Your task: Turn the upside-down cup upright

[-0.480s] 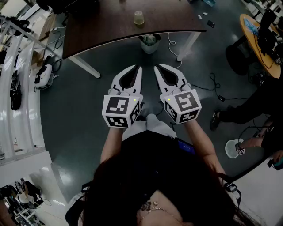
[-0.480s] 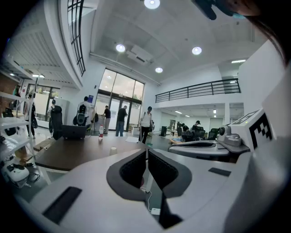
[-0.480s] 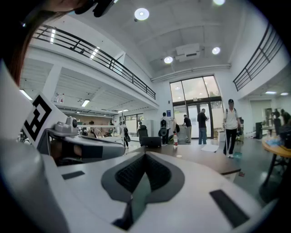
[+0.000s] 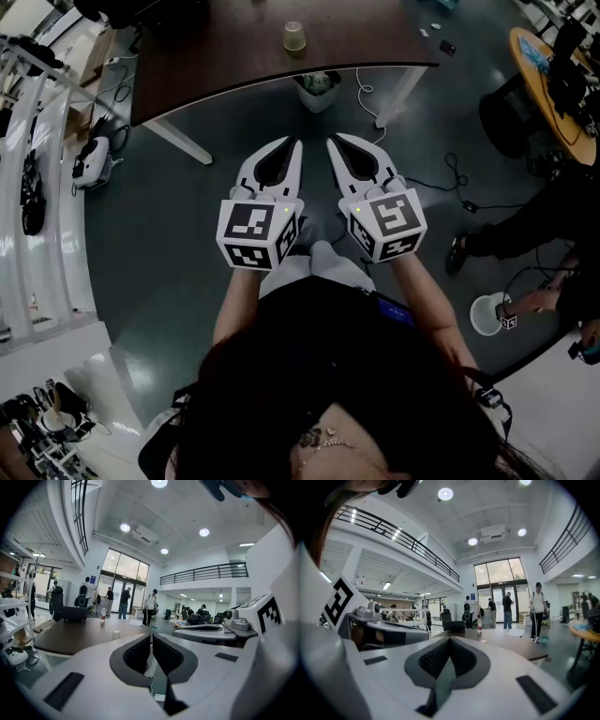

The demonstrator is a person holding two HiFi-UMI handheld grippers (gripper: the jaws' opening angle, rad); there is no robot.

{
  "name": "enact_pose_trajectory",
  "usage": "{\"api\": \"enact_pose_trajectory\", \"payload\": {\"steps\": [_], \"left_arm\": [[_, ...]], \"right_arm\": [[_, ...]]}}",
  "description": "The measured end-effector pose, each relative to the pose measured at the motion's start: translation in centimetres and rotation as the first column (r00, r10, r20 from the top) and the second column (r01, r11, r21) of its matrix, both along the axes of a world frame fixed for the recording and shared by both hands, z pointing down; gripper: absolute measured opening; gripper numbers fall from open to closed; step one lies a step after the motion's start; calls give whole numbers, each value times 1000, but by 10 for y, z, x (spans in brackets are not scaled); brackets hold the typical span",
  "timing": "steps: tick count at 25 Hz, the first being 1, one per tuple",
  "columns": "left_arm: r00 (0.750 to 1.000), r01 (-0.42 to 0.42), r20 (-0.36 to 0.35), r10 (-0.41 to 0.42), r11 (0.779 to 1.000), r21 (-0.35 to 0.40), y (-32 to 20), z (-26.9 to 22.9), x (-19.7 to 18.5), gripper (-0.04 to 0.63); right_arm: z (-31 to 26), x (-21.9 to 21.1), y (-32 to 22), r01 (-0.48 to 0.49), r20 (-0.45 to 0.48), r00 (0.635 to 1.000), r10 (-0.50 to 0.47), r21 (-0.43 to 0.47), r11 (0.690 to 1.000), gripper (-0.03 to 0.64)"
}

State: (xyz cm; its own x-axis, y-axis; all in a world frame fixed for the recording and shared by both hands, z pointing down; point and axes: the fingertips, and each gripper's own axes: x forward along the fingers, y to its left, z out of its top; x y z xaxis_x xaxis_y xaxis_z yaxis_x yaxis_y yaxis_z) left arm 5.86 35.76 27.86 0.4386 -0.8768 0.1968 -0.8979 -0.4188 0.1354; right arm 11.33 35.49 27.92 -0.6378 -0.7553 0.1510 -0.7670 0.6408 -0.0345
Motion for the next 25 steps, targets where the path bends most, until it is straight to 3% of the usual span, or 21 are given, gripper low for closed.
{"api": "enact_pose_trajectory", "payload": {"steps": [16,25], "left_arm": [[998,55,-18,-55,998,-11,-46,12,18,15],[996,83,-11,-83,996,-32,-88,23,-14,15]], "right_arm": [[12,21,-52,55,-15,998,-55,23,998,15],[27,-6,-95,58,-6,998,-58,3,998,15]]}}
